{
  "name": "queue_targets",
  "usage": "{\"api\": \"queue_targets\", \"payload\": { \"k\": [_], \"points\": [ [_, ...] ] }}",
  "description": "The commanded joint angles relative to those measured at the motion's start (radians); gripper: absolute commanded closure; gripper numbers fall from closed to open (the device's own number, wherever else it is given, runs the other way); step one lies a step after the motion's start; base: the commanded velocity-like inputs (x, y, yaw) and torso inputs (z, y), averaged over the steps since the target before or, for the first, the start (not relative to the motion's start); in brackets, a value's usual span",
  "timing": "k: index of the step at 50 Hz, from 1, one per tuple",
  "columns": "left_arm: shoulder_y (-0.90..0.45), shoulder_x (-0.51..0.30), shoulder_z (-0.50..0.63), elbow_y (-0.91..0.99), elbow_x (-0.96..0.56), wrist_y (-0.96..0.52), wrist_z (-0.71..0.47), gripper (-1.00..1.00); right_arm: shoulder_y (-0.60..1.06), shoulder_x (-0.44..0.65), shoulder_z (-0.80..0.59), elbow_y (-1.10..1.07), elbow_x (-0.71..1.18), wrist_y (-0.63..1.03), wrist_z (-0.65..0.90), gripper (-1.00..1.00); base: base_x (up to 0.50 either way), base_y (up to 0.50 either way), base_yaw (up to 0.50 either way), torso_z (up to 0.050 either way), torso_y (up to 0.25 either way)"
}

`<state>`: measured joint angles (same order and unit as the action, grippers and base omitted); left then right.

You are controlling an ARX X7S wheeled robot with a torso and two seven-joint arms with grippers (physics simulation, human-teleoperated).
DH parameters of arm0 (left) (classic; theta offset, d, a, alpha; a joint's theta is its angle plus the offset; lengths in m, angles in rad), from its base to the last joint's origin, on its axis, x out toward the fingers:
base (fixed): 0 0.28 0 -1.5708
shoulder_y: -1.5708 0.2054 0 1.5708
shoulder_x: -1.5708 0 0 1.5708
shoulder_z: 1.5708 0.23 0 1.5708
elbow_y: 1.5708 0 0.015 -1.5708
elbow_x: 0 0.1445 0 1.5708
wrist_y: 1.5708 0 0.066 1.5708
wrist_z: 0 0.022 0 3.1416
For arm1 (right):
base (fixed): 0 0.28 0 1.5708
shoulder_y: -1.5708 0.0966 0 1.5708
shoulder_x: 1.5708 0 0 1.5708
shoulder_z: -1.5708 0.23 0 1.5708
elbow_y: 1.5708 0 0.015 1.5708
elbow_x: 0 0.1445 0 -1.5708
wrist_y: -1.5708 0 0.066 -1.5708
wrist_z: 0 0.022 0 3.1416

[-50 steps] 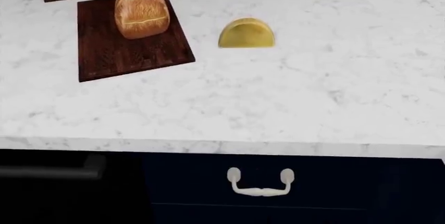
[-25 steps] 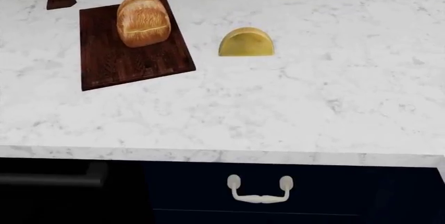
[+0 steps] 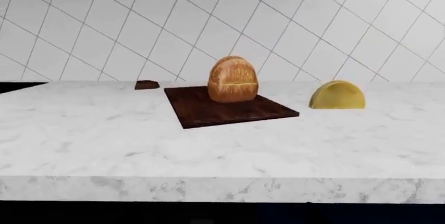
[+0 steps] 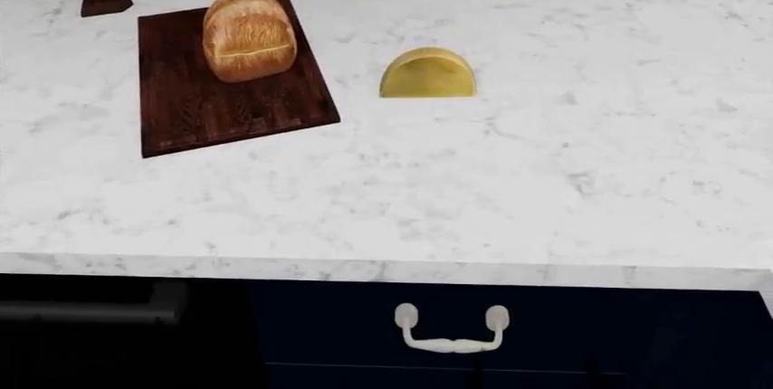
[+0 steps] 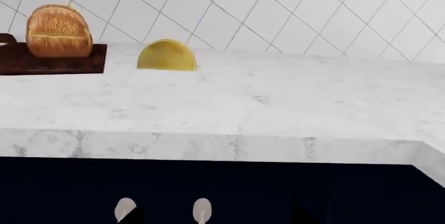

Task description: Pick up the wedge of cheese and place it on the slice of bread to prepare a simple cheese on bread dish.

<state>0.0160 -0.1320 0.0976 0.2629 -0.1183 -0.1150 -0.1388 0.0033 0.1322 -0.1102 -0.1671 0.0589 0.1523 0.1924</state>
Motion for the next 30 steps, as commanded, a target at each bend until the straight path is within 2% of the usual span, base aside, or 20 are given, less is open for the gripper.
{"api": "queue_targets", "payload": {
  "k": [1, 6, 11, 14, 16, 18, 20, 21, 27, 29, 30],
  "points": [
    [-0.013, -0.027, 0.005, 0.162, 0.007, -0.118, -0.038, -1.00, 0.013, 0.036, 0.007, -0.196, 0.016, 0.131, 0.010, -1.00, 0.00, 0.00, 0.00, 0.000, 0.000],
    [-0.030, -0.035, -0.023, 0.266, -0.023, -0.178, -0.057, -1.00, 0.030, 0.050, 0.024, -0.267, 0.029, 0.182, 0.016, -1.00, 0.00, 0.00, 0.00, 0.000, 0.000],
    [-0.062, -0.052, -0.060, 0.284, -0.038, -0.206, -0.070, -1.00, 0.051, 0.067, 0.020, -0.318, 0.025, 0.234, 0.020, -1.00, 0.00, 0.00, 0.00, 0.000, 0.000],
    [-0.078, -0.045, -0.117, 0.338, -0.136, -0.260, -0.063, -1.00, 0.072, 0.072, 0.029, -0.340, 0.034, 0.266, 0.022, -1.00, 0.00, 0.00, 0.00, 0.000, 0.000],
    [-0.093, -0.066, -0.108, 0.364, -0.100, -0.280, -0.081, -1.00, 0.090, 0.064, 0.049, -0.360, 0.078, 0.304, 0.011, -1.00, 0.00, 0.00, 0.00, 0.000, 0.000],
    [-0.109, -0.070, -0.129, 0.393, -0.135, -0.310, -0.084, -1.00, 0.111, 0.068, 0.064, -0.389, 0.094, 0.339, 0.015, -1.00, 0.00, 0.00, 0.00, 0.000, 0.000],
    [-0.115, -0.106, -0.077, 0.386, -0.011, -0.263, -0.107, -1.00, 0.124, 0.076, 0.067, -0.407, 0.097, 0.357, 0.015, -1.00, 0.00, 0.00, 0.00, 0.000, 0.000],
    [-0.126, -0.093, -0.103, 0.383, -0.086, -0.287, -0.086, -1.00, 0.136, 0.082, 0.065, -0.416, 0.090, 0.373, 0.021, -1.00, 0.00, 0.00, 0.00, 0.000, 0.000],
    [-0.208, -0.119, -0.112, 0.445, -0.107, -0.388, -0.097, -1.00, 0.210, 0.105, 0.082, -0.463, 0.099, 0.465, 0.030, -1.00, 0.00, 0.00, 0.00, 0.000, 0.000],
    [-0.230, -0.143, -0.079, 0.452, -0.041, -0.393, -0.118, -1.00, 0.230, 0.110, 0.090, -0.485, 0.106, 0.501, 0.034, -1.00, 0.00, 0.00, 0.00, 0.000, 0.000],
    [-0.241, -0.137, -0.080, 0.462, -0.069, -0.417, -0.108, -1.00, 0.240, 0.116, 0.088, -0.490, 0.102, 0.515, 0.036, -1.00, 0.00, 0.00, 0.00, 0.000, 0.000]
  ]
}}
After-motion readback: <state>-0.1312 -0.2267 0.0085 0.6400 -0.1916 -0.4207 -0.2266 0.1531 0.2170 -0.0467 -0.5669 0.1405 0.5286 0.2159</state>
